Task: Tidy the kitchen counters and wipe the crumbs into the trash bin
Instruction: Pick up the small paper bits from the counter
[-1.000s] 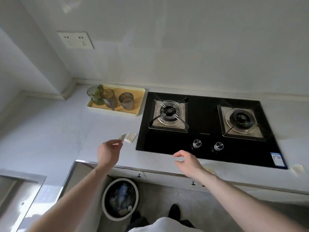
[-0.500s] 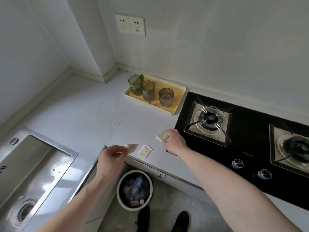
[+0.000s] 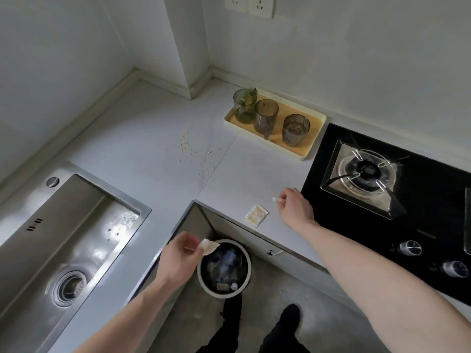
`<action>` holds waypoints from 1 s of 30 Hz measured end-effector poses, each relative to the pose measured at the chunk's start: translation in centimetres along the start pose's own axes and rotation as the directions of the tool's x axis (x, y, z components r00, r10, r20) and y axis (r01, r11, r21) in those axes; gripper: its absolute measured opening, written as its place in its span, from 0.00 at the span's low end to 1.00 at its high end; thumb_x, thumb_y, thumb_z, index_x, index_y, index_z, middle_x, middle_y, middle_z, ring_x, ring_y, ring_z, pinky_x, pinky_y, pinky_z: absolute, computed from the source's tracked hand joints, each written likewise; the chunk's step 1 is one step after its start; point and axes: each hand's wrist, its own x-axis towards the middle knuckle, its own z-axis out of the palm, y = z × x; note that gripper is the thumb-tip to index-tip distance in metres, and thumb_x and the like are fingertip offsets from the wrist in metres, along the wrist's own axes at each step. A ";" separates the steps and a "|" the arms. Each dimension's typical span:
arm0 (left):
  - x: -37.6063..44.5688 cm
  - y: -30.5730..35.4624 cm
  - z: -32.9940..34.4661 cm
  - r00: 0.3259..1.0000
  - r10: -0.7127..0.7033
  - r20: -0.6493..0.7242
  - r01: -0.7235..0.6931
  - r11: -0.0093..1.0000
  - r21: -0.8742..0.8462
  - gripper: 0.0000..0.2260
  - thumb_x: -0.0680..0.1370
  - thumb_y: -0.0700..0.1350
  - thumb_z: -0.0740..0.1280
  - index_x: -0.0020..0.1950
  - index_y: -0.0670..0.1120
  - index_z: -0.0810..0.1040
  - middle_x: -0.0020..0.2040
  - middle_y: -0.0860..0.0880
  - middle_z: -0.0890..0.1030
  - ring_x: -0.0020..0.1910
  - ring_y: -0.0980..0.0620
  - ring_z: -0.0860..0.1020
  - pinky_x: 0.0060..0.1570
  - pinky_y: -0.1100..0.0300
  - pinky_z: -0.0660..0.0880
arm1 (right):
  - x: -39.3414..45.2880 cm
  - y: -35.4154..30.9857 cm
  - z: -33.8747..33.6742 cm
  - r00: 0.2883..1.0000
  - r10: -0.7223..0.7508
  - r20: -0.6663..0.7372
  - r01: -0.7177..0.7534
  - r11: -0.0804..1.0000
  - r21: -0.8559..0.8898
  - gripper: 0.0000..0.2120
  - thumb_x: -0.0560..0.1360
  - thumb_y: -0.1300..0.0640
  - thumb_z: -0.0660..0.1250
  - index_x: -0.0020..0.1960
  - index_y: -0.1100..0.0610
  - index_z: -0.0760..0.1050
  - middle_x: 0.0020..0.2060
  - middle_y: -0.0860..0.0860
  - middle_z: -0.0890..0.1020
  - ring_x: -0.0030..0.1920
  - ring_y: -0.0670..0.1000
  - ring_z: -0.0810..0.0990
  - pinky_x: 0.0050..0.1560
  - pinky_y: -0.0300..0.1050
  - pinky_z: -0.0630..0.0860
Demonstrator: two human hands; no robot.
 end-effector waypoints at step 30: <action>5.0 -10.5 7.6 0.932 -0.262 0.251 0.226 0.960 0.164 0.18 0.76 0.46 0.70 0.66 0.49 0.80 0.61 0.51 0.83 0.61 0.47 0.80 0.61 0.58 0.75 | -17.4 -0.4 11.6 0.977 0.017 0.215 -0.082 0.950 0.302 0.06 0.78 0.45 0.68 0.45 0.44 0.73 0.45 0.42 0.77 0.42 0.44 0.78 0.38 0.35 0.71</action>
